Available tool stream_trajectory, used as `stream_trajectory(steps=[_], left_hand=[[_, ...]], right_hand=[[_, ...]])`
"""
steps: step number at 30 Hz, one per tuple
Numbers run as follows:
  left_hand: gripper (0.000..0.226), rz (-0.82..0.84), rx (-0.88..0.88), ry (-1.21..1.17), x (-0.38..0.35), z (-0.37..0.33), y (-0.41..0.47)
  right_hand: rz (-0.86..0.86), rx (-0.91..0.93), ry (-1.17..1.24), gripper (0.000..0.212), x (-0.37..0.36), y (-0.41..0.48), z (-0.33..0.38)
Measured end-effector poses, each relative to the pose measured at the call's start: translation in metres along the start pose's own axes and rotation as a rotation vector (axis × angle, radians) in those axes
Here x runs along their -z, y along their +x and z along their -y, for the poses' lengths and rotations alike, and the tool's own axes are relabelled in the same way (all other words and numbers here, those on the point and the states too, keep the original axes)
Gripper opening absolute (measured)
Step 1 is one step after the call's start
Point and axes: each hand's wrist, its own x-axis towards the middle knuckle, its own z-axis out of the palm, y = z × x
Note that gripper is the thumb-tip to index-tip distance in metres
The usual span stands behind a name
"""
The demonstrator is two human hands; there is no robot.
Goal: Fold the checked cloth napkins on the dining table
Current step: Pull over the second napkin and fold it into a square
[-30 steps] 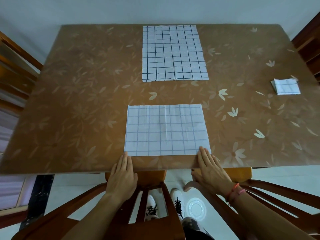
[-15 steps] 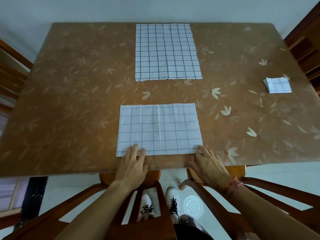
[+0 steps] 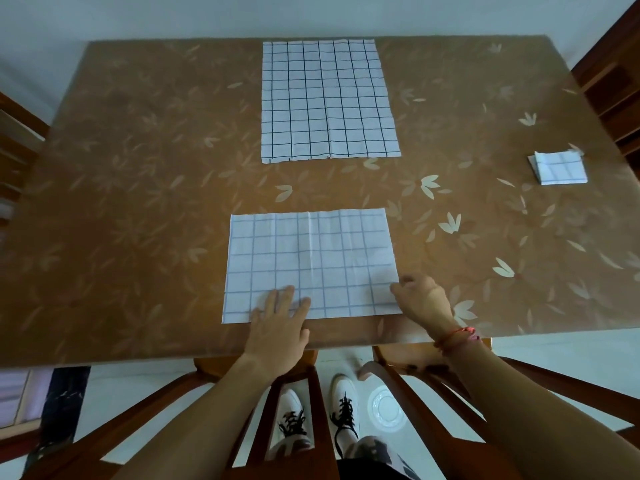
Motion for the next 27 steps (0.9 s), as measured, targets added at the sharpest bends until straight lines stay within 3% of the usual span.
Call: stream_trajectory(steps=[7,13,17,21,27], left_hand=[[0.055,-0.071,-0.001,0.013,-0.004,-0.001,0.000],[0.054,-0.089,-0.001,-0.010,-0.006,0.001,0.001],[0.054,-0.080,0.001,-0.027,-0.006,0.001,0.000],[0.054,-0.090,0.006,-0.029,-0.002,-0.001,-0.001],[0.067,-0.124,0.017,-0.041,-0.001,-0.012,0.004]], right_hand=[[0.031,-0.135,0.284,0.029,-0.002,0.015,0.008],[-0.012,-0.113,0.280,0.043,-0.002,0.027,0.016],[-0.018,-0.092,0.263,0.032,0.004,0.038,0.019],[-0.021,-0.066,0.298,0.008,0.003,0.041,0.016],[-0.150,-0.115,0.498,0.016,0.007,0.026,0.011]])
